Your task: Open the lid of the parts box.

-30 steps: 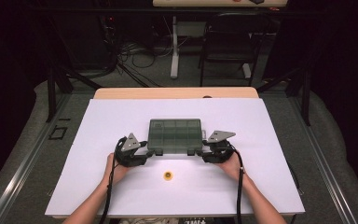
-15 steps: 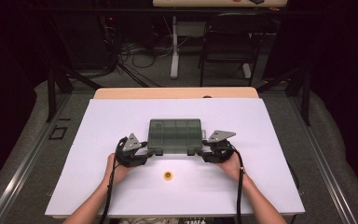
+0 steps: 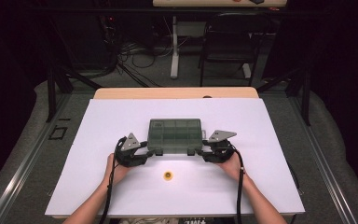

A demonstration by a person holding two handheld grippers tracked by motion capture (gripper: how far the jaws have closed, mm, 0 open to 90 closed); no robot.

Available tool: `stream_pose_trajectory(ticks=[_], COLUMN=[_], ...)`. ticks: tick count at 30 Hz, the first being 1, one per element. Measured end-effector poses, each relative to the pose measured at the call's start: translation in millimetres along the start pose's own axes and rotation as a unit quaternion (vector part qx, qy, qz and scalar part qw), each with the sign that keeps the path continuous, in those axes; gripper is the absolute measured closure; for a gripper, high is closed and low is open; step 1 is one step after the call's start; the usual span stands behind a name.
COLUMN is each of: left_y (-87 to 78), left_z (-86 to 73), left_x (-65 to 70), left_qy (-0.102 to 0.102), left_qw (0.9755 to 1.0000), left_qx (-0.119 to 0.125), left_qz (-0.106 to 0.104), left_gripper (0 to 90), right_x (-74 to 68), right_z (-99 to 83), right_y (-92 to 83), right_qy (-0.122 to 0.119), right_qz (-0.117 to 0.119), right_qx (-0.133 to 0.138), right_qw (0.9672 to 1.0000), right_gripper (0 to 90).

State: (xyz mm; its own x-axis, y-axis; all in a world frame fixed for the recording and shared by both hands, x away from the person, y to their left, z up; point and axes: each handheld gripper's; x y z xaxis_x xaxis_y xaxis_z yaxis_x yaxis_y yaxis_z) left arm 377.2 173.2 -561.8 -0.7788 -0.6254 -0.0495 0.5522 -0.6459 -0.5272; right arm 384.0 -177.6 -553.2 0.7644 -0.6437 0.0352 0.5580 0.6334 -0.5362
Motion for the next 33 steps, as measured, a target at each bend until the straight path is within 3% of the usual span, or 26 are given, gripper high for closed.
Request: stream_pose_trajectory(ticks=[33], left_y=[-4.4], left_z=[1.6], left_x=[0.0], left_qy=[-0.012], left_qw=[0.9996], left_qx=[0.023], left_qz=[0.007], left_gripper=[52.6], right_x=[-2.1], right_z=[4.5], right_y=[-7.0], right_qy=[-0.002], right_qz=[0.002], right_qx=[0.014], right_qw=[0.9999], right_gripper=[54.1])
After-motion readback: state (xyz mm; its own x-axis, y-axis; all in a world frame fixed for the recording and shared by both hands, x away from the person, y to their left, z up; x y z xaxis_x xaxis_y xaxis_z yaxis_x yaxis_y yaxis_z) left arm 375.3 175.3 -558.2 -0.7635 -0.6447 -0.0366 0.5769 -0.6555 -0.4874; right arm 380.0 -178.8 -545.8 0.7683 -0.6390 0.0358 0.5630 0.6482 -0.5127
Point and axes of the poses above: each handheld gripper's, and its own axes: y roughly forward along the jaws, z roughly out of its top, x roughly to its right, and after that the axes turned 3 degrees about x, right-handed
